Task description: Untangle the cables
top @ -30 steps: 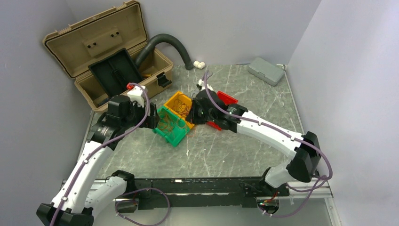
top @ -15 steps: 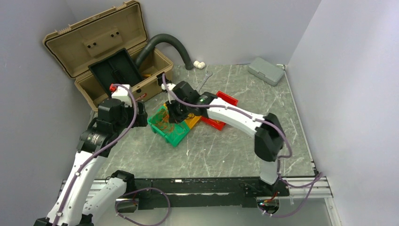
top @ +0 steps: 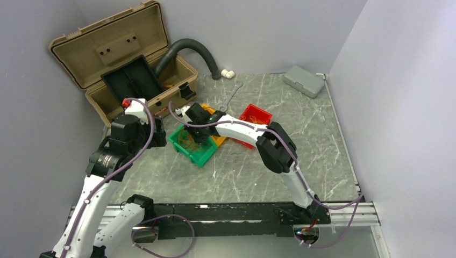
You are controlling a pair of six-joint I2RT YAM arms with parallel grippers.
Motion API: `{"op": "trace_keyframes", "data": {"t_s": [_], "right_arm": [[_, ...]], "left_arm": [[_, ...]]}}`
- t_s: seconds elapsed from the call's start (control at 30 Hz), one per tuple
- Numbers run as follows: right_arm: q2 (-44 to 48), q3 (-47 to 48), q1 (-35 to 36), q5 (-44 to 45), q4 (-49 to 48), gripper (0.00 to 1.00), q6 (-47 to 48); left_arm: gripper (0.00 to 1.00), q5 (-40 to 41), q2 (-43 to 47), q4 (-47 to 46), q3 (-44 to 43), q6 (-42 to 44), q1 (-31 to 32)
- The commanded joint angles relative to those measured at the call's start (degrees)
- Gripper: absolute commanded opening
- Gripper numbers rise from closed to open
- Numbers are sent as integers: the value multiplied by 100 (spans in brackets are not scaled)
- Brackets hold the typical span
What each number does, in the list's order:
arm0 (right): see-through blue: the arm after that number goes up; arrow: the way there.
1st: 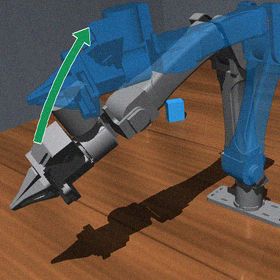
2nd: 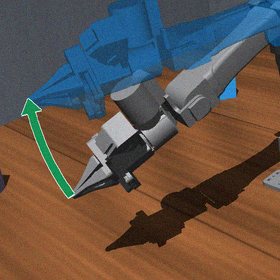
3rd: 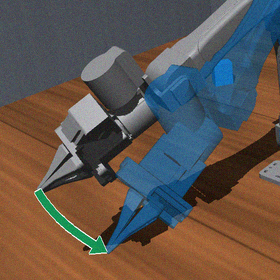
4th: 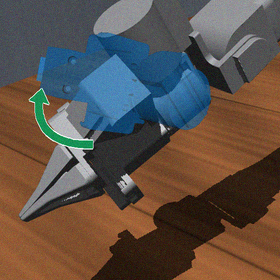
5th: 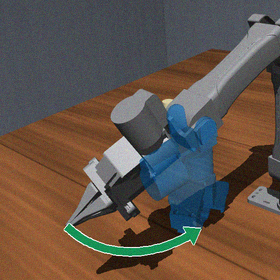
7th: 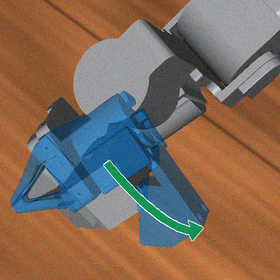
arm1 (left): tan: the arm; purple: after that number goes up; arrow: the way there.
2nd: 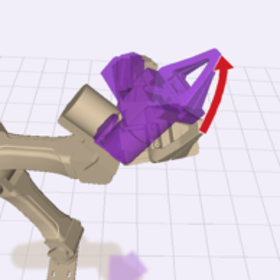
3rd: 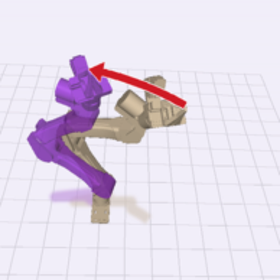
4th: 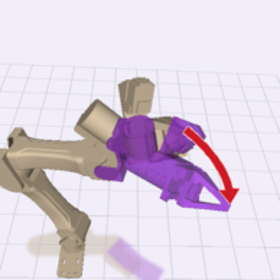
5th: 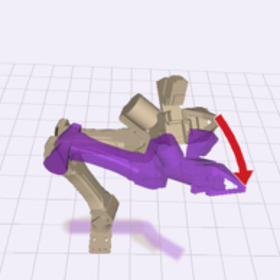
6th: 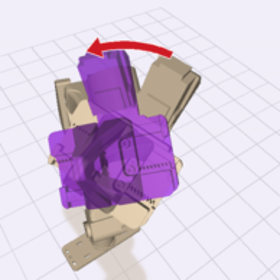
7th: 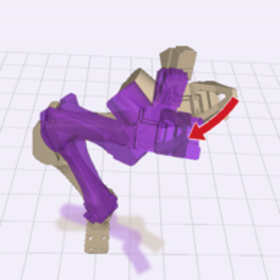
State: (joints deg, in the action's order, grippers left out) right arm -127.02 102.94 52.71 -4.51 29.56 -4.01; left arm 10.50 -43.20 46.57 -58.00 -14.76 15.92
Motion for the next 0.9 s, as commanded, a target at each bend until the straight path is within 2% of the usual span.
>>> {"op": "trace_keyframes", "data": {"t_s": [0.0,0.03,0.1,0.2,0.3,0.47,0.63,0.77,0.87], "right_arm": [[-66,69,67,362,-495,13,58],[58,-52,72,385,-611,30,-26],[513,-471,62,368,-1025,53,-129],[1247,-944,-28,254,-1419,69,-318],[1875,-1224,-206,4,-1471,98,-492],[3038,-2184,-641,-358,-1729,100,-681],[4471,-3569,-1631,-888,-2265,100,-942],[5611,-4703,-2648,-541,-2726,99,-983],[6252,-5444,-3302,308,-3105,98,-1109]], "left_arm": [[99,4,51,-75,-8,-120,-45],[99,-44,49,-120,18,-123,-50],[99,-143,54,-210,95,-139,-48],[99,-333,119,-442,241,-158,-45],[99,-476,225,-730,443,-233,-45],[99,-635,224,-1047,597,-351,-46],[99,-902,240,-1592,905,-388,-45],[99,-852,243,-2338,1318,-441,-39],[99,-727,265,-3068,1773,-254,-29]]}}
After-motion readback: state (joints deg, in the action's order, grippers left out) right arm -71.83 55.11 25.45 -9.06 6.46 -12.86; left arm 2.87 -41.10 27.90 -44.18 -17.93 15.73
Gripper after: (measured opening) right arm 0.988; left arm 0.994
